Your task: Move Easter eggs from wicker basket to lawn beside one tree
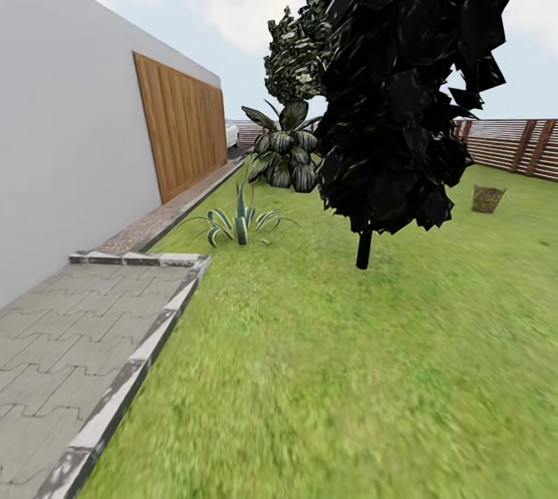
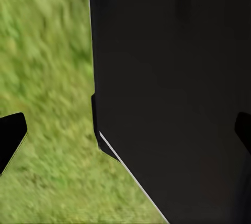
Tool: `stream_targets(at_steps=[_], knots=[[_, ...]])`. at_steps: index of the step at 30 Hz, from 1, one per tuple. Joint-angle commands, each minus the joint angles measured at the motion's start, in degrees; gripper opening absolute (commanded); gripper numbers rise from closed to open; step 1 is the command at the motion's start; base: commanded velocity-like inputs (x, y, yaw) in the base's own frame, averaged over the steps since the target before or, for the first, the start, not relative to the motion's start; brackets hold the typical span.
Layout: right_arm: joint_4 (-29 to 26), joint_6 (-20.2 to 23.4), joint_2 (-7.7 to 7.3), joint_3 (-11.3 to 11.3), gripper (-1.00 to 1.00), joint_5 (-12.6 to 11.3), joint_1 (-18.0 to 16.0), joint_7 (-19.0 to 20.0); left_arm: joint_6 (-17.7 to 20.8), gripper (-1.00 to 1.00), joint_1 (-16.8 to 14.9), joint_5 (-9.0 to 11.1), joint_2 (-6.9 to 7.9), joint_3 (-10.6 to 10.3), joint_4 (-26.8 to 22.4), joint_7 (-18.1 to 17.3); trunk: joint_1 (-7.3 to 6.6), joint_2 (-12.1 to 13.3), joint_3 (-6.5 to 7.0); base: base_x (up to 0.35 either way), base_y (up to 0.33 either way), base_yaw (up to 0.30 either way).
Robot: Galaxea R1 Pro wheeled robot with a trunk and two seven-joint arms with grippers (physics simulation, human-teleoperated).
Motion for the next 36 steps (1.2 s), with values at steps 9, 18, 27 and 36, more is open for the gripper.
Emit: stream_targets(at_steps=[9, 18, 27, 36], knots=[[0.01, 0.04, 0.06, -0.01, 1.0, 0.0, -0.01, -0.02, 0.01, 1.0, 0.04, -0.01, 0.01, 0.01, -0.12, -0.04, 0.04, -0.02, -0.03, 0.342, 0.0, 0.0], [0.01, -0.04, 0.06, 0.0, 1.0, 0.08, -0.01, -0.02, 0.02, 1.0, 0.04, -0.01, -0.04, 0.01, -0.12, -0.04, 0.04, -0.02, -0.03, 0.342, 0.0, -0.16], [0.01, -0.13, 0.06, 0.0, 1.0, 0.05, -0.01, -0.02, 0.04, 1.0, 0.04, -0.01, -0.07, 0.01, -0.12, -0.04, 0.04, -0.02, -0.03, 0.342, 0.0, -0.289], [0.01, -0.13, 0.06, 0.0, 1.0, 0.02, -0.01, -0.02, -0.03, 1.0, 0.04, -0.01, -0.08, 0.01, -0.12, -0.04, 0.04, -0.02, -0.03, 0.329, 0.0, -0.295]])
